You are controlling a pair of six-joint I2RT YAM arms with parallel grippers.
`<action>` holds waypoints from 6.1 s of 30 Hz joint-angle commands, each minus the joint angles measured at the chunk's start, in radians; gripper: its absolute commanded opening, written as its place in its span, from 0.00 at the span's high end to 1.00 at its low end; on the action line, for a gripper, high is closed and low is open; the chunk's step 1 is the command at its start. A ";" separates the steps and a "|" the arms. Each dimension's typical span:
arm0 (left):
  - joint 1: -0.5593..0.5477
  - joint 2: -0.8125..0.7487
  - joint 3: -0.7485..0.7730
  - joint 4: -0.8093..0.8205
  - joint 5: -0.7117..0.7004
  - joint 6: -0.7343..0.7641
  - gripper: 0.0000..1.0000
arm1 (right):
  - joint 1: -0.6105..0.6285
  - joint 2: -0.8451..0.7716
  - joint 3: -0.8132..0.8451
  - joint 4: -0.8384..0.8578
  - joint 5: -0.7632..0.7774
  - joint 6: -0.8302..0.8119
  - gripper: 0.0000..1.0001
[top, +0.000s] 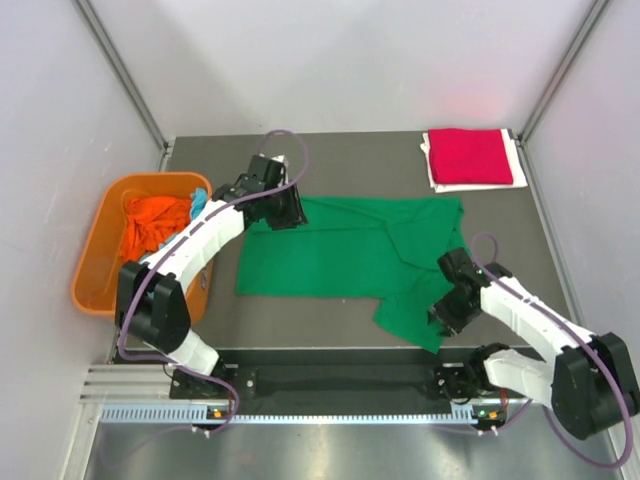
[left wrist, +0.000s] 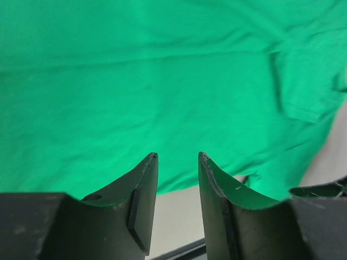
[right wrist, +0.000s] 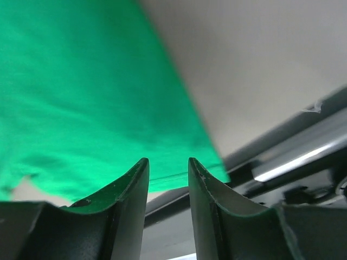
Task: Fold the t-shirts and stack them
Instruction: Fold the tshirt
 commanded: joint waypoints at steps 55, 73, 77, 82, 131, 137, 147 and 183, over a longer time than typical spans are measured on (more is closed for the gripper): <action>-0.104 -0.271 -0.353 -0.457 -0.569 -1.229 0.66 | 0.271 -0.111 0.215 -0.010 0.306 0.106 1.00; -0.087 -0.110 -0.430 -0.348 -0.603 -1.504 0.66 | 0.202 -0.137 0.145 0.104 0.230 0.023 1.00; -0.088 -0.096 -0.457 -0.322 -0.595 -1.504 0.66 | 0.182 -0.142 0.141 0.108 0.230 0.013 1.00; -0.093 -0.073 -0.485 -0.282 -0.585 -1.504 0.66 | 0.166 -0.134 0.141 0.114 0.227 -0.001 1.00; -0.024 0.316 0.077 -0.494 -0.787 -1.343 1.00 | -0.174 0.278 0.589 0.108 0.369 -0.303 1.00; 0.017 0.361 0.115 -0.445 -0.741 -1.298 1.00 | -0.186 0.389 0.642 0.119 0.353 -0.357 1.00; 0.019 0.385 0.127 -0.342 -0.694 -1.232 1.00 | -0.189 0.418 0.675 0.102 0.348 -0.368 1.00; 0.030 0.438 0.169 -0.357 -0.645 -1.283 1.00 | -0.223 0.444 0.748 0.082 0.441 -0.438 1.00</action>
